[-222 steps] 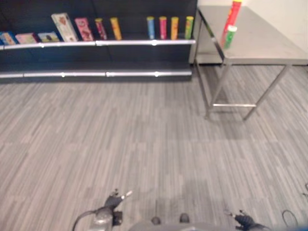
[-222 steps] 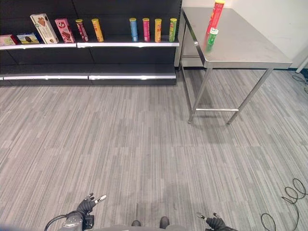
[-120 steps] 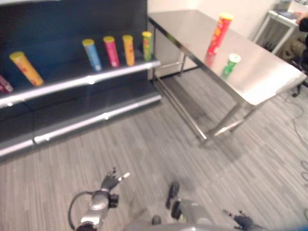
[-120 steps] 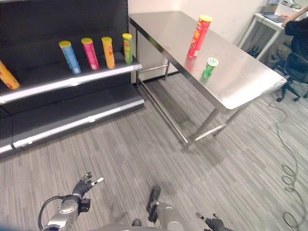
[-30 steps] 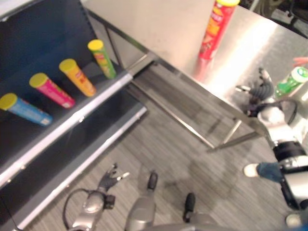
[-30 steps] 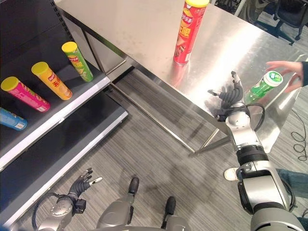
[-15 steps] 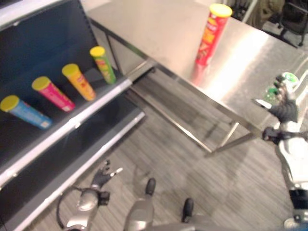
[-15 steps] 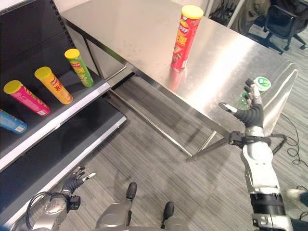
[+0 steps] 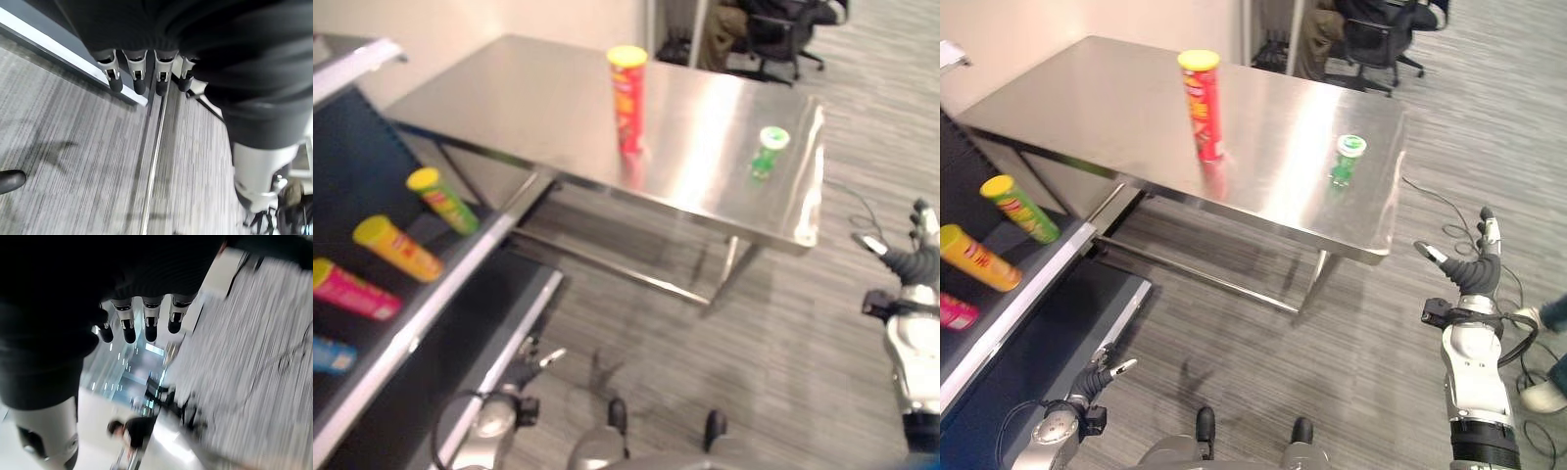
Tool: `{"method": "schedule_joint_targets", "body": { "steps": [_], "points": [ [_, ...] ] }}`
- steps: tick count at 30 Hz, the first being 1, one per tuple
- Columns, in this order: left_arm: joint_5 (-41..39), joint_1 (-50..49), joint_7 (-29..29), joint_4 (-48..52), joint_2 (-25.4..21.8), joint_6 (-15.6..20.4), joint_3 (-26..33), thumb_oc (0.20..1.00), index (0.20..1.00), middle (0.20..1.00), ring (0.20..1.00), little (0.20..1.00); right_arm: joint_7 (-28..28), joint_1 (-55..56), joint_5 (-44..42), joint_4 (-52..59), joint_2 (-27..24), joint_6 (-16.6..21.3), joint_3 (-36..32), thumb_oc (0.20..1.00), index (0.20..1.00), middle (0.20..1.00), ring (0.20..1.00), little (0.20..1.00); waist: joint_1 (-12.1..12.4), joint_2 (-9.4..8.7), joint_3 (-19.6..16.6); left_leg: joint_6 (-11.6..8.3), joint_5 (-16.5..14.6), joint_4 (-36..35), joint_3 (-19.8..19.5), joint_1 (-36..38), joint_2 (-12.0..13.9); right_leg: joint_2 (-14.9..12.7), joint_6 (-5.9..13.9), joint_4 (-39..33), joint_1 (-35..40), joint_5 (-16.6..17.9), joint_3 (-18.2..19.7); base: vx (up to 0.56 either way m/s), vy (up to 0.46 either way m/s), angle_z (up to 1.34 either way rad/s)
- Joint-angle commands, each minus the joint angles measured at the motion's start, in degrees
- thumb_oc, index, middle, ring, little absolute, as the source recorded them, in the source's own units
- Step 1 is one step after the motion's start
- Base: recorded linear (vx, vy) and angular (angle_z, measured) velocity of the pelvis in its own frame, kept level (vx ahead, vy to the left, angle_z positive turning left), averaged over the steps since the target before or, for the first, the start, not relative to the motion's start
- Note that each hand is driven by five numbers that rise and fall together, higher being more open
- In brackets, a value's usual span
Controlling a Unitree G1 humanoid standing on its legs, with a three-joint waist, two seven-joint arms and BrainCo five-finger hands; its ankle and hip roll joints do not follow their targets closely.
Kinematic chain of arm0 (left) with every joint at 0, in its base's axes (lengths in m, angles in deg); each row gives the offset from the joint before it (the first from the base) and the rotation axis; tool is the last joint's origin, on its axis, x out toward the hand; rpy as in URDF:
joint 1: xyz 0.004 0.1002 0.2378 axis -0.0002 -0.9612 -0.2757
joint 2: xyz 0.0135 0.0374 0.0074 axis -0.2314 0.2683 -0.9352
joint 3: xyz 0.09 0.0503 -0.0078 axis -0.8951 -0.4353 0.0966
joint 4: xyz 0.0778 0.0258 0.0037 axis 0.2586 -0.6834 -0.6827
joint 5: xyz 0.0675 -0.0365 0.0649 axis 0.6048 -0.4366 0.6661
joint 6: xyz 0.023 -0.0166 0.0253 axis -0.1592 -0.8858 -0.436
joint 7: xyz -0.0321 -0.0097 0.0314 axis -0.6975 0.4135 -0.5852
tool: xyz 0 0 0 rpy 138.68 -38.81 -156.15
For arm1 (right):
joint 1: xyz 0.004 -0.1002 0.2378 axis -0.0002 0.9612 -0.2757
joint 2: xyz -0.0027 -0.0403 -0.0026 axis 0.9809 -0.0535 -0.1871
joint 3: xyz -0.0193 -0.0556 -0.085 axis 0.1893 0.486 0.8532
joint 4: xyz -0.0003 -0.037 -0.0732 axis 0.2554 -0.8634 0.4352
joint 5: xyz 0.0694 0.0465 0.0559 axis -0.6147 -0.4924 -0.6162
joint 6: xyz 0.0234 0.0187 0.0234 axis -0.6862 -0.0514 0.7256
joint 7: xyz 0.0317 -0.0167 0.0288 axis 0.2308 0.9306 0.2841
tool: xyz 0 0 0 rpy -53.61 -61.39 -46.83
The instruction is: Put the goods on the table back onto the shelves and tidy them up.
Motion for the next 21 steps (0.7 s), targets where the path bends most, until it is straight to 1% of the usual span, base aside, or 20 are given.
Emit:
{"method": "schedule_joint_targets", "body": {
  "steps": [1,2,3,4,5,6,7,8,9,10,11,12,13,14,15,16,17,19,20,21],
  "points": [
    [1.23,1.78,0.51,3.11,-2.17,1.76,-0.13,1.000,1.000,1.000,1.000,1.000,-2.68,-7.48,1.34,0.64,-4.80,2.55,0.22,1.000,1.000,1.000,1.000,1.000,2.20,-0.76,0.32,-2.20,-12.35,2.38,-5.08,6.27,2.70,-0.96,1.93,0.22,-9.06,3.39,2.13,0.32,-0.273,-0.66],
    [1.19,2.44,-0.02,3.69,-3.00,2.02,-1.14,1.000,1.000,1.000,1.000,1.000,-2.91,-7.42,1.24,0.99,-5.42,2.99,0.35,1.000,1.000,1.000,1.000,1.000,2.32,-1.43,-0.07,-3.12,-12.60,1.56,-5.19,7.05,3.09,-0.88,1.87,-0.41,-8.47,2.98,1.24,0.29,-0.257,-0.27],
    [1.34,2.56,-0.04,4.55,-3.50,2.05,-1.19,1.000,1.000,1.000,1.000,1.000,-3.32,-7.52,1.60,1.60,-5.75,2.84,-0.08,1.000,1.000,1.000,1.000,1.000,1.90,-1.90,-0.34,-3.99,-12.40,0.78,-5.77,8.16,4.20,-0.71,1.66,0.15,-7.89,3.15,1.26,0.20,-0.183,0.11],
    [1.33,2.50,-0.04,4.65,-3.54,1.99,-1.16,1.000,1.000,1.000,1.000,1.000,-3.33,-7.49,1.64,1.67,-5.70,2.79,-0.09,1.000,1.000,1.000,1.000,1.000,1.76,-1.83,-0.28,-4.07,-12.30,0.55,-5.91,8.34,4.34,-0.63,1.63,0.21,-7.73,3.03,1.06,0.22,-0.221,0.60],
    [1.44,3.27,-0.04,4.70,-4.10,1.86,-1.78,1.000,1.000,1.000,1.000,1.000,-3.51,-7.23,1.39,2.74,-6.63,2.94,-1.18,1.000,1.000,1.000,1.000,1.000,1.19,-2.09,-0.64,-5.10,-12.36,0.62,-6.73,9.01,6.52,-0.07,1.36,1.90,-7.39,2.36,1.22,0.21,-0.242,0.62],
    [1.44,3.64,-0.15,4.74,-4.29,1.85,-2.06,1.000,1.000,1.000,1.000,1.000,-3.82,-7.17,1.07,3.65,-7.52,3.39,-2.33,1.000,1.000,1.000,1.000,1.000,0.80,-2.18,-0.77,-5.84,-12.23,1.27,-7.24,9.13,8.17,0.25,0.87,3.16,-7.18,1.52,1.22,0.28,-0.353,0.47],
    [1.45,4.16,-0.29,4.81,-4.47,1.79,-2.67,1.000,1.000,1.000,1.000,1.000,-4.10,-7.06,0.53,4.88,-8.48,4.12,-3.27,1.000,1.000,1.000,1.000,1.000,0.31,-1.84,-0.76,-6.68,-12.15,3.09,-8.39,8.26,10.10,0.56,0.03,4.59,-6.51,0.28,-0.33,0.24,-0.349,0.44],
    [1.38,4.59,-0.33,4.68,-4.32,1.74,-3.12,1.000,1.000,1.000,1.000,1.000,-4.37,-7.02,-0.24,5.61,-9.20,4.54,-4.04,1.000,1.000,1.000,1.000,1.000,-0.15,-1.71,-0.68,-6.80,-11.89,5.06,-9.48,7.07,10.96,0.86,-0.58,5.18,-5.81,-0.42,-1.54,0.14,-0.239,0.63],
    [1.38,4.61,-0.32,4.67,-4.30,1.75,-3.13,1.000,1.000,1.000,1.000,1.000,-4.36,-7.01,-0.24,5.62,-9.22,4.54,-4.05,1.000,1.000,1.000,1.000,1.000,-0.41,-1.65,-0.72,-6.82,-11.98,5.29,-9.80,6.80,11.01,0.84,-0.60,5.17,-5.76,-0.46,-1.83,0.16,-0.256,1.04],
    [1.04,4.81,-0.72,5.81,-3.79,1.34,-3.69,1.000,1.000,1.000,1.000,1.000,-4.60,-7.08,-0.86,7.00,-11.10,4.93,-5.36,1.000,1.000,1.000,1.000,1.000,-0.78,-1.42,-0.55,-6.49,-11.10,8.17,-11.20,3.98,9.87,1.32,-1.72,3.95,-3.18,-2.36,-4.54,0.12,-0.158,1.03],
    [0.89,4.85,-0.86,5.79,-3.49,1.29,-3.65,1.000,1.000,1.000,1.000,1.000,-4.04,-7.13,-1.43,7.56,-11.02,5.08,-5.62,1.000,1.000,1.000,1.000,1.000,-0.20,-1.45,-0.60,-6.22,-11.15,7.30,-13.23,2.95,7.88,1.62,-2.03,3.44,-2.46,-2.67,-4.48,0.12,-0.153,1.10],
    [0.89,4.88,-0.87,5.79,-3.50,1.28,-3.70,1.000,1.000,1.000,1.000,1.000,-3.97,-7.02,-1.47,7.64,-11.01,5.05,-5.74,1.000,1.000,1.000,1.000,1.000,-0.40,-1.54,-0.65,-6.15,-11.12,7.35,-13.50,2.78,7.70,1.44,-1.97,3.32,-2.36,-2.69,-4.72,0.09,-0.040,0.80],
    [0.94,4.82,-1.24,5.82,-3.18,1.23,-3.87,1.000,1.000,1.000,1.000,1.000,-3.56,-6.96,-1.64,8.15,-11.05,5.19,-6.48,1.000,1.000,1.000,1.000,1.000,-0.19,-1.72,-1.02,-5.88,-10.71,6.02,-15.04,1.51,5.93,1.57,-2.07,2.65,-1.49,-2.78,-4.87,0.13,-0.022,0.56],
    [1.56,4.86,-1.24,5.26,-3.16,0.62,-4.52,1.000,1.000,1.000,1.000,1.000,-5.31,-7.85,-0.69,6.77,-11.31,5.72,-6.30,1.000,1.000,1.000,1.000,1.000,1.01,-1.94,-0.81,-4.84,-8.49,4.45,-16.44,-3.15,1.58,2.17,-2.31,1.77,-0.01,-3.37,-5.47,0.14,-0.022,0.41],
    [1.61,4.94,-1.20,5.22,-3.12,0.59,-4.53,1.000,1.000,1.000,1.000,1.000,-5.50,-8.07,-0.61,6.46,-11.41,5.88,-6.14,1.000,1.000,1.000,1.000,1.000,0.96,-2.06,-0.91,-4.77,-8.49,4.55,-16.45,-3.33,1.39,1.99,-2.27,1.81,-0.14,-3.48,-5.47,0.11,0.018,0.46],
    [1.29,4.57,-1.66,5.95,-3.13,0.95,-4.43,1.000,1.000,1.000,1.000,1.000,-4.23,-8.11,-0.37,7.01,-11.16,5.21,-5.85,1.000,1.000,1.000,1.000,1.000,1.00,-2.07,-1.25,-4.59,-8.79,3.81,-15.41,-3.19,1.08,2.11,-2.36,1.86,-0.04,-3.51,-5.01,0.10,0.074,0.33],
    [1.54,4.49,-2.00,5.55,-3.08,0.77,-4.45,1.000,1.000,1.000,1.000,1.000,-2.87,-7.97,-1.12,8.70,-9.98,5.64,-5.77,1.000,1.000,1.000,1.000,1.000,1.00,-1.94,-1.53,-3.97,-8.78,3.82,-14.98,-3.28,0.48,2.38,-2.36,1.52,0.27,-3.57,-4.44,0.13,0.099,0.02],
    [1.62,4.28,-2.41,4.52,-3.16,0.98,-4.11,1.000,1.000,1.000,1.000,1.000,-2.81,-7.22,-1.31,9.32,-8.59,6.17,-6.71,1.000,1.000,1.000,1.000,1.000,1.34,-1.96,-2.12,-3.55,-8.03,3.11,-14.53,-2.55,-0.14,2.22,-2.30,0.81,0.73,-3.06,-3.91,0.16,0.154,-0.43],
    [2.93,3.99,-2.47,2.64,-2.92,0.98,-3.92,1.000,1.000,1.000,1.000,1.000,-2.32,-7.01,-0.98,8.67,-7.86,5.90,-6.45,1.000,1.000,1.000,1.000,1.000,1.55,-1.88,-2.58,-3.07,-7.76,1.44,-13.91,-1.61,-0.86,1.67,-1.55,0.09,0.90,-2.45,-3.24,0.14,0.165,-0.48],
    [2.98,3.98,-2.46,2.59,-2.90,1.01,-3.90,1.000,1.000,1.000,1.000,1.000,-2.33,-7.03,-0.95,8.68,-7.85,5.88,-6.40,1.000,1.000,1.000,1.000,1.000,1.67,-1.92,-2.59,-3.01,-7.70,1.28,-13.74,-1.49,-0.90,1.62,-1.48,0.03,0.89,-2.39,-3.07,0.12,0.234,-0.40]
  ]
}}
